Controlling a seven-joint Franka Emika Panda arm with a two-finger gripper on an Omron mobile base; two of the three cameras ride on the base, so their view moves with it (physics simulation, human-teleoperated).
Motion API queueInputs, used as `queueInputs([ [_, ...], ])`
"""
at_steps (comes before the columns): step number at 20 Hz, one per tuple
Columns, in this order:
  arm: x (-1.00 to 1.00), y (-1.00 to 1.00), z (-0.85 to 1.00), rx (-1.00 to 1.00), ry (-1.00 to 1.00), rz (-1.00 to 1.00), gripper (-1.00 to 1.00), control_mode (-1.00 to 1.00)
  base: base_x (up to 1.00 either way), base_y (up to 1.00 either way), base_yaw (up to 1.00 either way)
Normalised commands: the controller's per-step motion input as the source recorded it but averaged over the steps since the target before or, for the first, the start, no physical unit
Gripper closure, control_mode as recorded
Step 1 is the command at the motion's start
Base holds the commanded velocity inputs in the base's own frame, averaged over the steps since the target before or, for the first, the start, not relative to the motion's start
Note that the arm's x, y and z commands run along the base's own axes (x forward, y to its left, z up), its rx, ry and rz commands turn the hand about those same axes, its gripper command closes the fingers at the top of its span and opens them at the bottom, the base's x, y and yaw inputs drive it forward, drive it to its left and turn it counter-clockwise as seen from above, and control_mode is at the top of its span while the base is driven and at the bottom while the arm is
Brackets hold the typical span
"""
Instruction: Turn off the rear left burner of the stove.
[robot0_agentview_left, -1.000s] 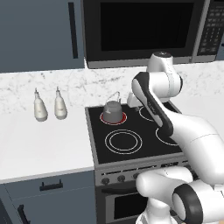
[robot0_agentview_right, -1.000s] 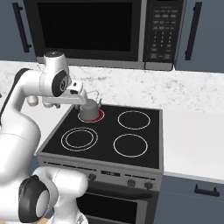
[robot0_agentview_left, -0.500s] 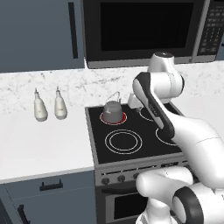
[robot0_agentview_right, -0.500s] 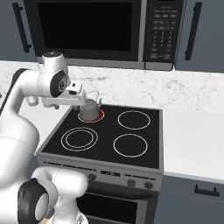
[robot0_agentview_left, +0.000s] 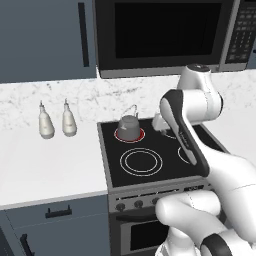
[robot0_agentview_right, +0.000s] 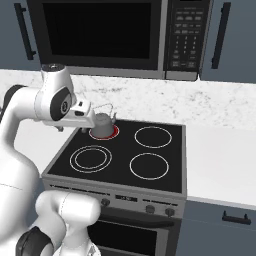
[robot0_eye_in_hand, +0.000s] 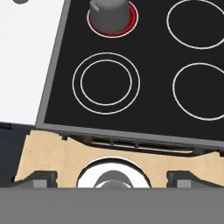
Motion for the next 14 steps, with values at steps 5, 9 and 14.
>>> queueInputs([
  [5, 0.00, -0.01, 0.00, 0.00, -0.01, 0.00, -1.00, -1.00, 0.00, 0.00, 0.00],
  [9, 0.00, 0.00, 0.00, 0.00, 0.00, 0.00, -1.00, -1.00, 0.00, 0.00, 0.00],
  [14, 0.00, 0.00, 0.00, 0.00, 0.00, 0.00, -1.00, -1.00, 0.00, 0.00, 0.00],
])
